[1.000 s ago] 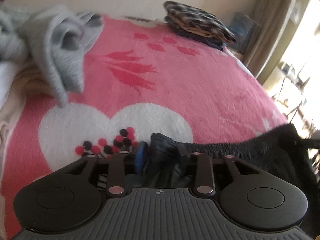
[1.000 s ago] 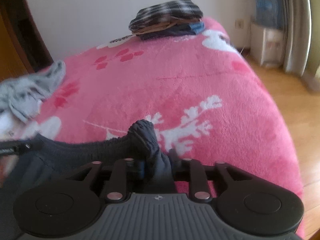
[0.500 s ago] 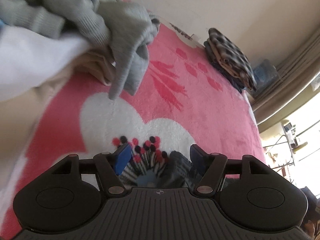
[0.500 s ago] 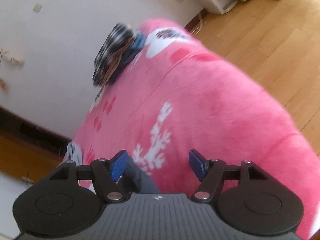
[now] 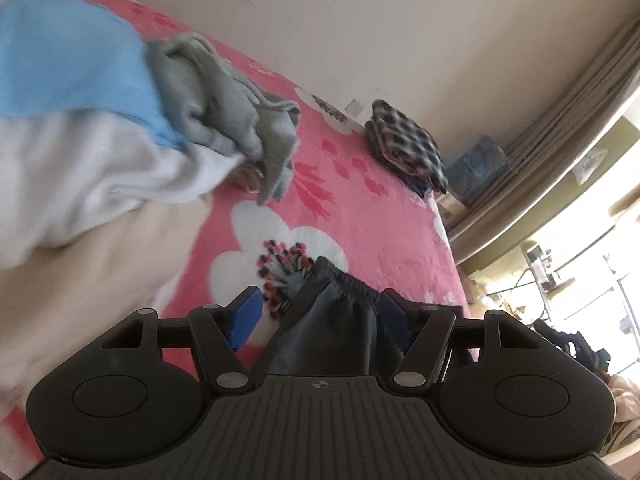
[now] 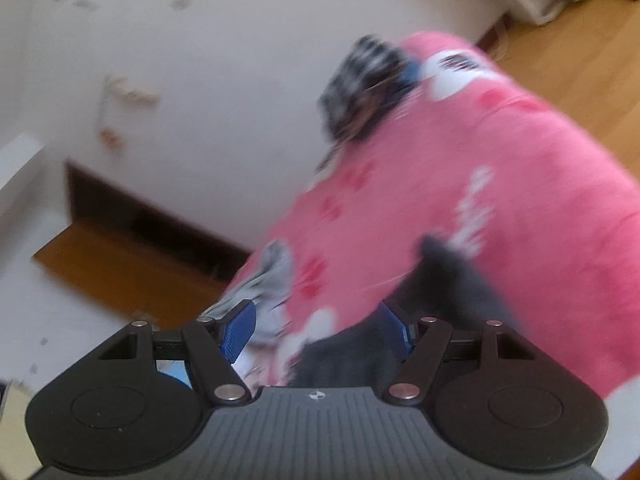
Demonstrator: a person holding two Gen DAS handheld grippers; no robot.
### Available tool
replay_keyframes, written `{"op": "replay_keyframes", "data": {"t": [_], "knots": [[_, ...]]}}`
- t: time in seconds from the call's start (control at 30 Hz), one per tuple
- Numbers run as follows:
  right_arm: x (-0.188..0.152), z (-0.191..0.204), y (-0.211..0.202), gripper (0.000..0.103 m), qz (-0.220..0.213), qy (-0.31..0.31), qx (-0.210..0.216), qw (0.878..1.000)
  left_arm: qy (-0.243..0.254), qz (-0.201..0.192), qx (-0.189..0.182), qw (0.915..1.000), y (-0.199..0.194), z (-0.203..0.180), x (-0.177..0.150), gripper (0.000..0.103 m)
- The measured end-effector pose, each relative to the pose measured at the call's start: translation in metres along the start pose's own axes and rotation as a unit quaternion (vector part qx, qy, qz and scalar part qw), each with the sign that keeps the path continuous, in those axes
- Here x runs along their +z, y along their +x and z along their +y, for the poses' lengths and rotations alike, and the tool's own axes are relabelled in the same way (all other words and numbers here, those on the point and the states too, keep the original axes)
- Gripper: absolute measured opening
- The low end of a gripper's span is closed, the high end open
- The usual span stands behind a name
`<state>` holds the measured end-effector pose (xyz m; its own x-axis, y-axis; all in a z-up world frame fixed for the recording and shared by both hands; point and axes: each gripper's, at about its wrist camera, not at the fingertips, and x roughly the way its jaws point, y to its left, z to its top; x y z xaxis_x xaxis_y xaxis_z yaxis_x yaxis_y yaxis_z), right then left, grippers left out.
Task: Fold clothes
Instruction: 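Lower the trousers onto the bedspread with both grippers, then open both grippers and release the trousers laid flat on the bed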
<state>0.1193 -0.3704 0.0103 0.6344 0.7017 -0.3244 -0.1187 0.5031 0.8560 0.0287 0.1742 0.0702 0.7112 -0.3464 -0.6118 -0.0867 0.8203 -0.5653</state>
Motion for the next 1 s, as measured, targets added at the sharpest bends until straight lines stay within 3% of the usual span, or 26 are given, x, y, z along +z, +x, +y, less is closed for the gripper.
{"op": "replay_keyframes", "data": {"t": [0.23, 0.47, 0.6, 0.7, 0.9, 1.0], "knots": [[-0.035, 0.029, 0.052, 0.070, 0.067, -0.003, 0.060, 0.996, -0.007, 0.033, 0.034, 0.9988, -0.051, 0.012, -0.038, 0.066], [-0.063, 0.043, 0.104, 0.070, 0.116, 0.000, 0.074, 0.991, -0.013, 0.068, 0.070, 0.9952, -0.100, 0.023, -0.077, 0.067], [-0.074, 0.052, 0.127, 0.070, 0.145, -0.011, 0.066, 0.987, 0.007, 0.107, 0.117, 0.9874, -0.082, 0.031, -0.116, 0.067], [-0.083, 0.060, 0.151, 0.070, 0.174, -0.031, 0.040, 0.983, 0.022, 0.136, 0.152, 0.9788, -0.068, 0.038, -0.145, 0.067], [-0.101, 0.083, 0.213, 0.070, 0.233, -0.101, -0.074, 0.964, 0.052, 0.191, 0.218, 0.9556, -0.041, 0.050, -0.203, 0.067], [-0.101, 0.089, 0.244, 0.070, 0.258, -0.110, -0.120, 0.952, 0.073, 0.188, 0.221, 0.9542, -0.036, 0.053, -0.212, 0.066]]}}
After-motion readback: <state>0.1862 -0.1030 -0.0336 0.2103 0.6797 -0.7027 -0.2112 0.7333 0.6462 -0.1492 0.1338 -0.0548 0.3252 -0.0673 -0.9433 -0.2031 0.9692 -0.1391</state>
